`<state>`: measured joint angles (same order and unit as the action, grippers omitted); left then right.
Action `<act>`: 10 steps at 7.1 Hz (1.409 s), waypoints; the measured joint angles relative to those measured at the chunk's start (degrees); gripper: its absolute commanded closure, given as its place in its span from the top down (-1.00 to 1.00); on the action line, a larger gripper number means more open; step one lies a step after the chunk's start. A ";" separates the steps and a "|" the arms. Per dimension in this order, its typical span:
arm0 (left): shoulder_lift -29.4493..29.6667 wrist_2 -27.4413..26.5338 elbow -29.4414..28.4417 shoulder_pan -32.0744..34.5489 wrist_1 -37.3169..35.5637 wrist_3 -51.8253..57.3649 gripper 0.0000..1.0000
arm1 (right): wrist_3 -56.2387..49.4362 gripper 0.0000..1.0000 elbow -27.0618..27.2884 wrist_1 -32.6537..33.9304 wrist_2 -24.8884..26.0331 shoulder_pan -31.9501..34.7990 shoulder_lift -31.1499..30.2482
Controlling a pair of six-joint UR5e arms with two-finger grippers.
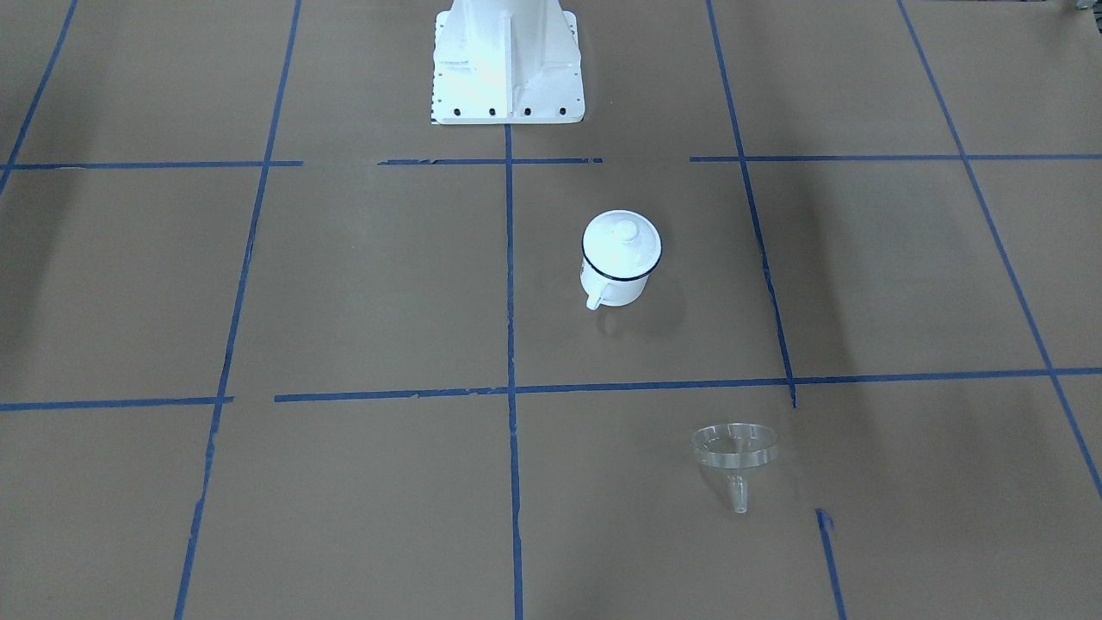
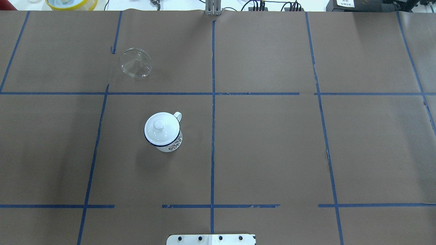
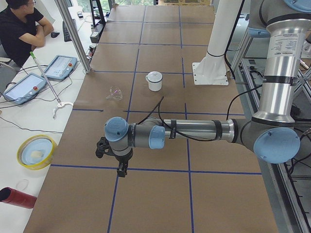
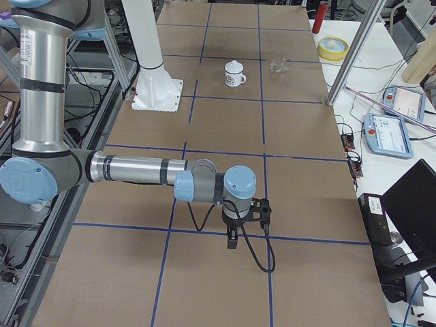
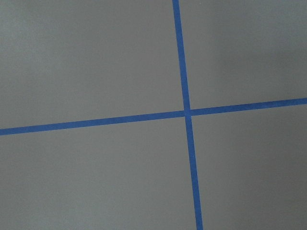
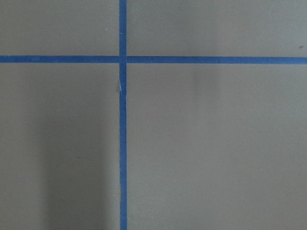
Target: Remove funnel from cup
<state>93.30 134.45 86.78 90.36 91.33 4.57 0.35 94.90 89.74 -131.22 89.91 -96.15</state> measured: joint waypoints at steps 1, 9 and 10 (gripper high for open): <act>-0.03 0.01 0.12 0.05 -0.36 0.00 1.00 | 0.00 1.00 0.01 0.00 0.00 0.00 0.00; -3.06 -0.14 5.79 0.87 -4.57 0.44 1.00 | 0.00 1.00 0.00 0.00 0.00 0.00 0.00; -3.09 -0.15 5.82 0.87 -4.58 0.44 1.00 | 0.00 1.00 -0.01 0.00 0.00 0.00 0.00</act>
<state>90.21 134.30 92.60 91.23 86.75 5.01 0.35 94.90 89.74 -131.22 89.91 -96.15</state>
